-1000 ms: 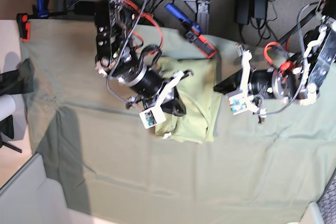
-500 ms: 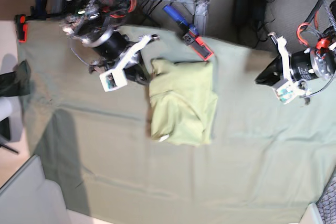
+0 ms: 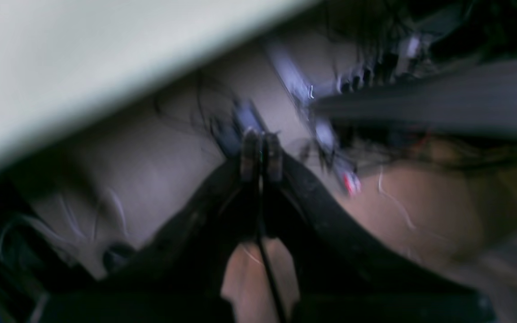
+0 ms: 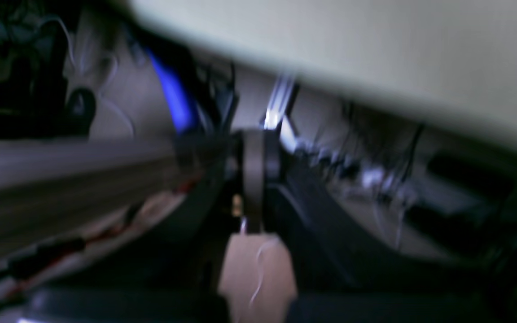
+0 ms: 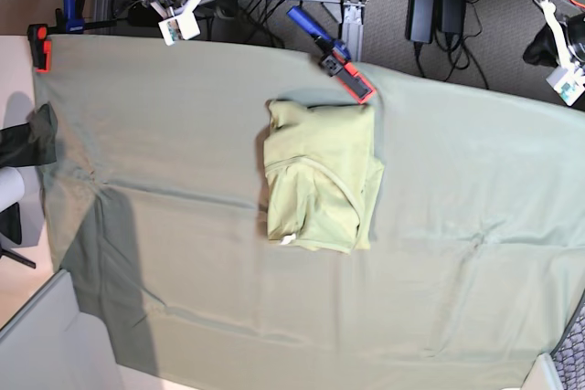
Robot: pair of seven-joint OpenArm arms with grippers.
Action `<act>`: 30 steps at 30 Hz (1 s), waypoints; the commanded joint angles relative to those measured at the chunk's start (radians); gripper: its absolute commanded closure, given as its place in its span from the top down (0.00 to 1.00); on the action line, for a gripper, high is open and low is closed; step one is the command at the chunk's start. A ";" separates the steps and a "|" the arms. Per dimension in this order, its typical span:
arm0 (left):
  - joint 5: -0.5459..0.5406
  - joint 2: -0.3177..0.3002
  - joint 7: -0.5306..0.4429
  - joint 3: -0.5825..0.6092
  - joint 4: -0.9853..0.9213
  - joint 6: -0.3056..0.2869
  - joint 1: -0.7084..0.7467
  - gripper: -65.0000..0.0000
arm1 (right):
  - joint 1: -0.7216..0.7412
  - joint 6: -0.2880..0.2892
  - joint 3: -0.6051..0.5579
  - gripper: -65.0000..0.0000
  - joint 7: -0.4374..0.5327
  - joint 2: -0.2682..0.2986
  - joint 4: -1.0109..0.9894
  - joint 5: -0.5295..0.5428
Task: Fold the T-shirt properly
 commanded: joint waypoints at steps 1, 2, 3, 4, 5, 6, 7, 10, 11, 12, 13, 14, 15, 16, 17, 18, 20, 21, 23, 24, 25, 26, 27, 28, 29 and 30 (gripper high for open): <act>0.002 -0.011 -0.005 -0.008 -0.032 -0.008 0.017 0.03 | -0.023 0.017 0.005 0.00 0.014 0.008 -0.010 0.027; 0.011 -0.011 -0.009 -0.008 -0.080 -0.008 0.021 0.03 | -0.035 0.017 0.005 0.00 0.014 0.008 -0.038 0.037; 0.022 -0.009 -0.012 -0.008 -0.132 -0.008 0.020 0.03 | -0.044 0.016 0.005 0.00 0.014 0.008 -0.067 0.039; 0.032 -0.009 -0.019 -0.008 -0.183 -0.008 0.019 0.03 | -0.048 0.016 0.005 0.00 0.014 0.008 -0.100 0.040; 0.037 -0.009 -0.030 -0.007 -0.233 -0.008 0.017 0.03 | -0.050 0.016 0.005 0.00 0.015 0.008 -0.134 0.041; 0.047 -0.009 -0.043 -0.006 -0.282 -0.005 0.017 0.03 | -0.048 0.015 0.005 0.00 0.015 0.008 -0.171 0.041; 0.058 -0.009 -0.053 -0.006 -0.326 0.013 0.014 0.03 | -0.043 0.014 0.005 0.00 0.015 0.008 -0.207 0.041; 0.111 -0.008 -0.054 0.003 -0.453 0.109 -0.019 0.03 | -0.005 0.014 0.004 0.00 0.014 0.008 -0.320 0.042; 0.135 -0.008 -0.051 0.012 -0.496 0.141 -0.035 0.03 | 0.011 0.014 0.004 0.00 0.014 0.008 -0.359 0.042; 0.157 -0.009 -0.045 0.023 -0.537 0.168 -0.053 0.03 | 0.029 0.014 0.003 0.00 0.014 0.008 -0.398 0.045; 0.179 -0.009 -0.037 0.038 -0.580 0.192 -0.072 0.03 | 0.048 0.014 0.000 0.00 0.011 0.008 -0.436 0.047; 0.200 -0.009 -0.025 0.055 -0.621 0.216 -0.094 0.03 | 0.068 0.011 -0.006 0.00 0.008 0.009 -0.474 0.052; 0.216 -0.009 -0.015 0.074 -0.664 0.241 -0.116 0.03 | 0.090 0.010 -0.013 0.00 0.003 0.008 -0.510 0.056; 0.232 -0.008 -0.007 0.095 -0.706 0.262 -0.138 0.03 | 0.113 0.008 -0.024 0.00 -0.005 0.008 -0.547 0.060; 0.239 -0.006 -0.003 0.119 -0.747 0.273 -0.161 0.03 | 0.136 0.008 -0.037 0.00 -0.016 0.008 -0.583 0.063; 0.255 -0.001 -0.003 0.146 -0.785 0.277 -0.184 0.03 | 0.159 0.008 -0.053 0.00 -0.023 0.008 -0.619 0.063; 0.305 0.015 -0.003 0.208 -0.857 0.276 -0.232 0.03 | 0.197 0.008 -0.089 0.00 -0.027 0.008 -0.690 0.058; 0.333 0.023 -0.003 0.244 -0.894 0.276 -0.255 0.03 | 0.214 0.007 -0.108 0.00 -0.032 0.008 -0.724 0.058; 0.348 0.033 -0.004 0.326 -0.967 0.276 -0.307 0.03 | 0.243 -0.004 -0.142 0.00 -0.040 -0.001 -0.789 0.042; 0.348 0.039 -0.004 0.371 -1.005 0.276 -0.340 0.03 | 0.254 -0.014 -0.155 0.00 -0.041 -0.009 -0.818 0.019; 0.348 0.047 -0.007 0.416 -1.043 0.276 -0.375 0.03 | 0.265 -0.023 -0.165 0.00 -0.041 -0.018 -0.844 -0.003; 0.345 0.055 -0.010 0.462 -1.078 0.276 -0.412 0.03 | 0.276 -0.026 -0.174 0.00 -0.040 -0.028 -0.867 -0.021; 0.342 0.062 -0.021 0.506 -1.105 0.276 -0.448 0.03 | 0.286 -0.030 -0.178 0.00 -0.040 -0.040 -0.886 -0.039; 0.333 0.065 -0.042 0.551 -1.123 0.275 -0.481 0.03 | 0.298 -0.031 -0.179 0.00 -0.040 -0.053 -0.901 -0.054; 0.326 0.067 -0.061 0.594 -1.132 0.275 -0.513 0.03 | 0.309 -0.039 -0.179 0.00 -0.041 -0.068 -0.914 -0.077; 0.309 0.070 -0.072 0.632 -1.132 0.276 -0.544 0.03 | 0.322 -0.045 -0.179 0.00 -0.041 -0.080 -0.925 -0.101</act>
